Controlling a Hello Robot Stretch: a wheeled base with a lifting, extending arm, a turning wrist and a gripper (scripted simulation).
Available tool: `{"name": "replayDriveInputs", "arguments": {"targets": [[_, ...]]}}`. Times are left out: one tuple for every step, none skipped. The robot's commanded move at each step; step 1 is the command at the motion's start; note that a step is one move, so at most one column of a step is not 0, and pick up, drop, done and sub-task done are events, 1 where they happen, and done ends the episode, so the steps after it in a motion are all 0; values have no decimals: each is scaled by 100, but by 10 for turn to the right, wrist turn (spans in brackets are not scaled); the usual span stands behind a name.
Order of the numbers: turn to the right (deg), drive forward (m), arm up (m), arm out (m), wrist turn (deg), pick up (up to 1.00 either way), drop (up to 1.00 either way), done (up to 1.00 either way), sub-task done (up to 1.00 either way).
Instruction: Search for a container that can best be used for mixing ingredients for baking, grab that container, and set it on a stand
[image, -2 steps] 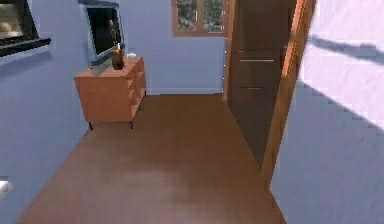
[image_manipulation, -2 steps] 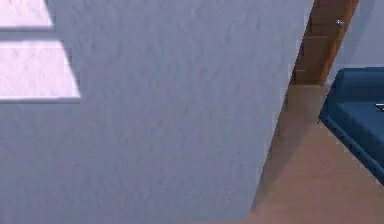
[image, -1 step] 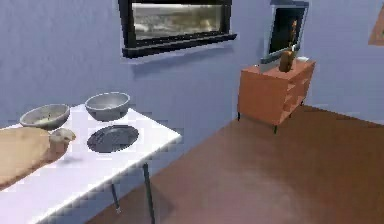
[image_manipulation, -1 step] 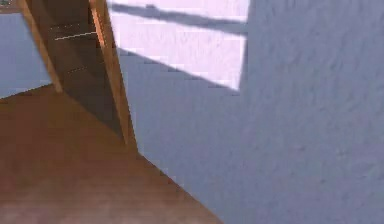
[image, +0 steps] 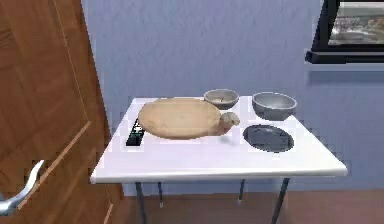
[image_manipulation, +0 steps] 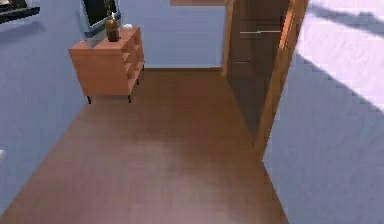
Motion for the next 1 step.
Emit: {"name": "replayDriveInputs", "arguments": {"targets": [[-450, 0, 0, 0, 0, 0, 0, 0, 0]]}}
